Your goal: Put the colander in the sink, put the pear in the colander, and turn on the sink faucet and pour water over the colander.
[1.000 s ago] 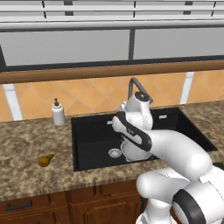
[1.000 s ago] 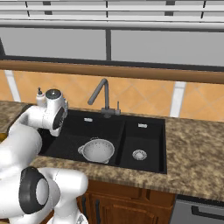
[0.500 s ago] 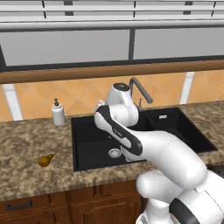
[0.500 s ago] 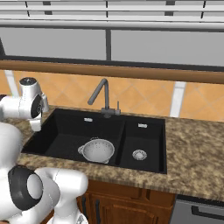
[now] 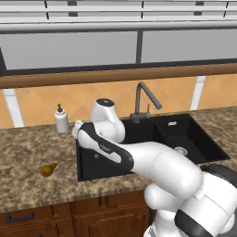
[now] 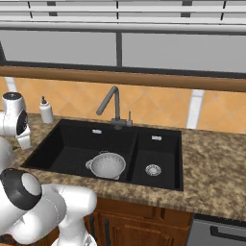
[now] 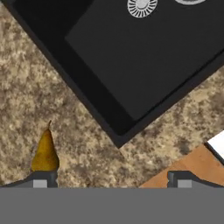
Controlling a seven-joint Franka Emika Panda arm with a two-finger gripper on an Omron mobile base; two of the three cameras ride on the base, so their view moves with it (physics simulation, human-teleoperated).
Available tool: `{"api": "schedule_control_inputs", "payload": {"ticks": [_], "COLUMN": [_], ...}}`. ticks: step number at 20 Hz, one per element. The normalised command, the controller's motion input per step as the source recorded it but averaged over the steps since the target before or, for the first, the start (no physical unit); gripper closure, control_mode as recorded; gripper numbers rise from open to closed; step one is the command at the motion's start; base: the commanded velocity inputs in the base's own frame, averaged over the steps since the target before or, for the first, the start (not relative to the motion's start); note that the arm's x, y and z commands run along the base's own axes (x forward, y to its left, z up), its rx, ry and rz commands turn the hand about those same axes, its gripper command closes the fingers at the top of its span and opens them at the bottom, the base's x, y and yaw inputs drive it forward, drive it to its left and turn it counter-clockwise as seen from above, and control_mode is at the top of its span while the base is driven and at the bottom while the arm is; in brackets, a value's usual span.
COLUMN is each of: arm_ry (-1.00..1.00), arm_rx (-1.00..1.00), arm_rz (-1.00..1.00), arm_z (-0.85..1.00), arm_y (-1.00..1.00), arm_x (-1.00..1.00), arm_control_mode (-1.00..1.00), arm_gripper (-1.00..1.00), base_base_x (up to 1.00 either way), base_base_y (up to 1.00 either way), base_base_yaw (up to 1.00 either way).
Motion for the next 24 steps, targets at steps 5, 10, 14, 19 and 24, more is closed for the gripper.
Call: {"api": "schedule_control_inputs", "payload": {"ticks": [5, 10, 14, 19, 24], "arm_ry": [0.08, 0.07, 0.08, 0.08, 0.05], "arm_rx": [0.00, 0.00, 0.00, 0.00, -0.03], "arm_rz": [0.21, 0.12, 0.01, 0.00, -0.02], "arm_z": [-0.21, -0.24, -0.25, -0.27, -0.38], "arm_y": [0.81, 0.72, 0.53, 0.45, 0.40], "arm_x": [0.17, 0.15, 0.19, 0.04, 0.00], "arm_control_mode": [-1.00, -1.00, -1.00, -1.00, -1.00], "arm_gripper": [-1.00, -1.00, -1.00, -1.00, -1.00], "base_base_x": [0.00, 0.00, 0.00, 0.00, 0.00], "base_base_y": [0.00, 0.00, 0.00, 0.00, 0.00], "base_base_yaw": [0.00, 0.00, 0.00, 0.00, 0.00]}}
